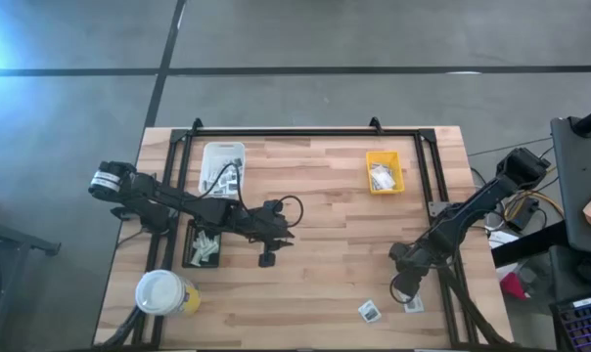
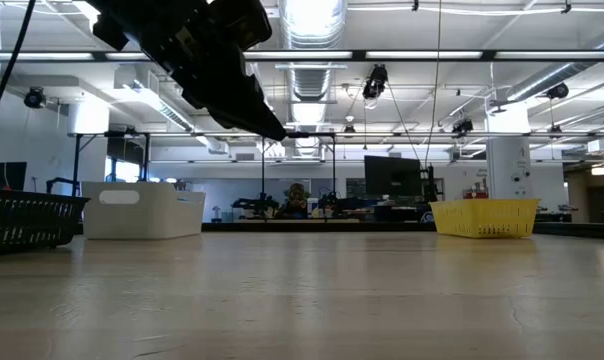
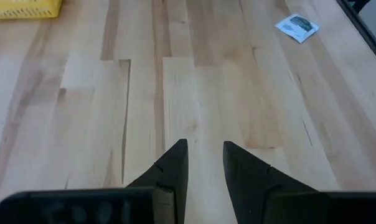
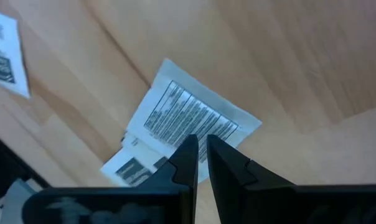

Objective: Pick & Place First Aid Supplies
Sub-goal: Put the gray towelette pack into the white bin

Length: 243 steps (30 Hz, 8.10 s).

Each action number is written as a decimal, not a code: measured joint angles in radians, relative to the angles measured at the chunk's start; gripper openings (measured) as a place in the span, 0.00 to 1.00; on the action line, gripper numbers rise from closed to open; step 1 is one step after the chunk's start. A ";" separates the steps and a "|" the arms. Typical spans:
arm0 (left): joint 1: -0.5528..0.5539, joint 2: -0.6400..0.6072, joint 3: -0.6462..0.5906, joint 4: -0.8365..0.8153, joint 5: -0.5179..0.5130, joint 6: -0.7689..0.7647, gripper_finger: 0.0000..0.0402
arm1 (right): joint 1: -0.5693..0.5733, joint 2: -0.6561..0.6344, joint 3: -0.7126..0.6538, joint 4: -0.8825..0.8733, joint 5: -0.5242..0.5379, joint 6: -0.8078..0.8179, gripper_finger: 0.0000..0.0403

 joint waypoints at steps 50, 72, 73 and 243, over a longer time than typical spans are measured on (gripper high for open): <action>0.082 0.191 0.004 0.349 0.022 0.191 0.23 | -0.250 0.231 -0.025 0.446 0.448 -0.005 0.08; 0.188 0.437 0.152 0.363 0.356 -0.264 0.23 | -0.413 0.469 0.195 0.459 0.441 -0.375 0.08; 0.191 0.445 0.156 0.363 0.356 -0.298 0.23 | -0.418 0.469 0.201 0.459 0.441 -0.393 0.08; 0.186 0.441 0.149 0.163 0.346 -0.136 0.00 | -0.418 0.382 0.244 0.602 0.401 -1.668 0.23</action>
